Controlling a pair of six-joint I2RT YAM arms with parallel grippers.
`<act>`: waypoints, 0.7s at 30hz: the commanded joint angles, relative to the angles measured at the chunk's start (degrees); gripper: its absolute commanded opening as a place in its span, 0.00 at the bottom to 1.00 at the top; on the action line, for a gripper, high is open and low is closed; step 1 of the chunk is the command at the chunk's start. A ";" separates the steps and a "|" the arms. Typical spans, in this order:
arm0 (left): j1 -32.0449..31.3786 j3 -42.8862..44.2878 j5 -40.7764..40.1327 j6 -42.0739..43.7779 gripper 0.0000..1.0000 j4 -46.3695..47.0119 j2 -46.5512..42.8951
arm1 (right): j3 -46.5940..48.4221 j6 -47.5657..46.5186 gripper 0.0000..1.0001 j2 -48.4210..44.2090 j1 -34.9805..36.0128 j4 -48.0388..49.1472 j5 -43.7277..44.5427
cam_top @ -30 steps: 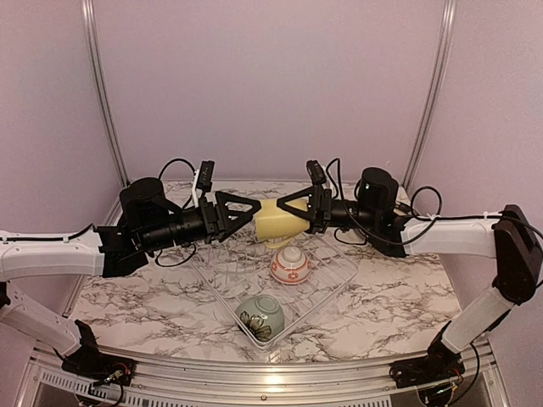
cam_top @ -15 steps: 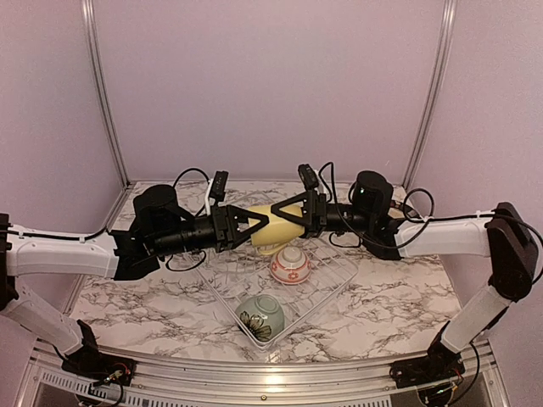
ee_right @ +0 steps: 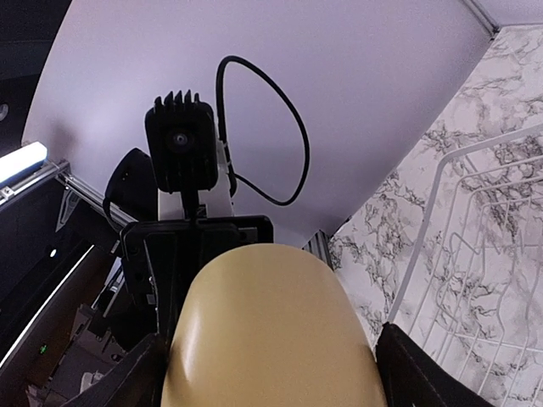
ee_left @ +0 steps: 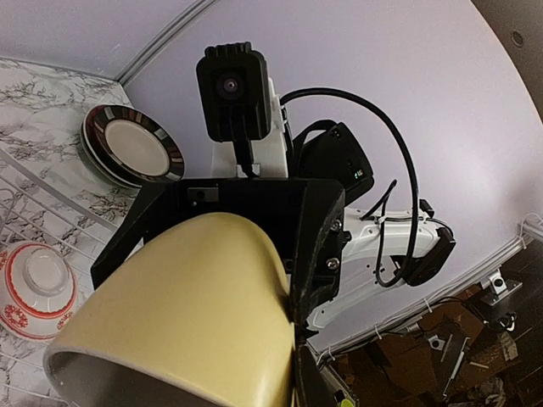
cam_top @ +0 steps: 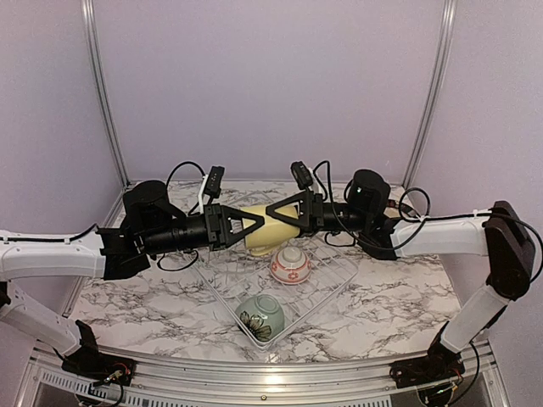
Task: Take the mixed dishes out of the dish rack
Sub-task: Pass from the right arm to the left
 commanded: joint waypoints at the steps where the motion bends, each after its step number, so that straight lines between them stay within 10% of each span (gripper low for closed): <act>1: 0.37 2.73 -9.09 9.37 0.00 -14.26 -6.37 | 2.58 -3.99 0.81 -0.63 -0.19 -4.22 2.68; 4: 1.20 2.31 -13.47 12.34 0.00 -19.76 -10.57 | 1.47 -5.05 0.97 -2.05 -1.39 -5.63 3.33; 21: 7.97 15.79 -57.15 20.77 0.00 -75.40 -24.09 | 1.28 -23.58 0.99 -7.83 -4.32 -32.38 11.80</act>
